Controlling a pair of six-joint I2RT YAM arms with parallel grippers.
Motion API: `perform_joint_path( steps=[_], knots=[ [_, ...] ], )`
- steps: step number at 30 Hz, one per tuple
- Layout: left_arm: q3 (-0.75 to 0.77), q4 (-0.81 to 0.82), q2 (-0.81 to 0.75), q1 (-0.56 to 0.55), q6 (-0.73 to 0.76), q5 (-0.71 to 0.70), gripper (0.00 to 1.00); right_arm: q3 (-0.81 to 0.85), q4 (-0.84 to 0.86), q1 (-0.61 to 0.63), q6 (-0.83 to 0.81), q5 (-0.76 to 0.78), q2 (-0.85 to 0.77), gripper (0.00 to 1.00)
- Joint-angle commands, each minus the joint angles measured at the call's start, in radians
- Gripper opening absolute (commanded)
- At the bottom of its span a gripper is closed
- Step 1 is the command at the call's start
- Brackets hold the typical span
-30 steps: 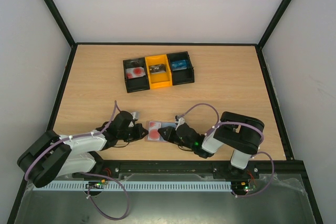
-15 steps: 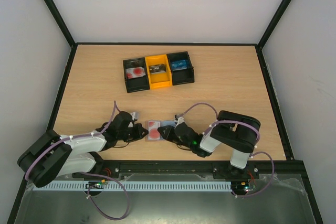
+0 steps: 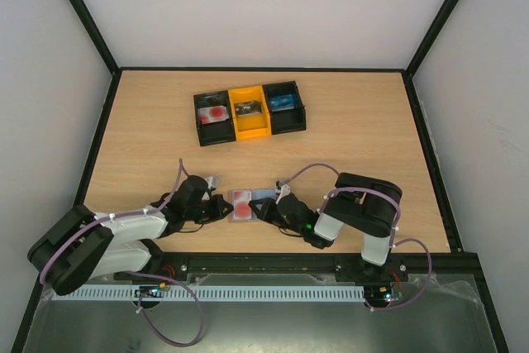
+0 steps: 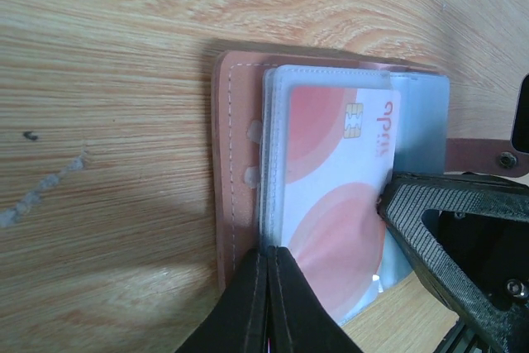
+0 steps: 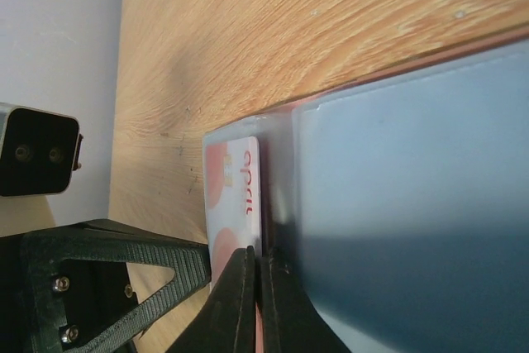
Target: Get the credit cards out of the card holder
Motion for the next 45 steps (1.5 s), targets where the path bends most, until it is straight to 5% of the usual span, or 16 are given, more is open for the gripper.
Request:
perform_joint_path(
  steps=[1,45],
  knots=[
    [-0.031,-0.050,0.039,-0.001,0.009,-0.014,0.03,0.002,0.074,0.016,0.019,-0.095,0.041,0.02],
    [-0.043,-0.073,0.024,-0.001,-0.004,-0.051,0.15,-0.087,-0.024,-0.001,-0.024,0.002,-0.051,0.02]
  ],
)
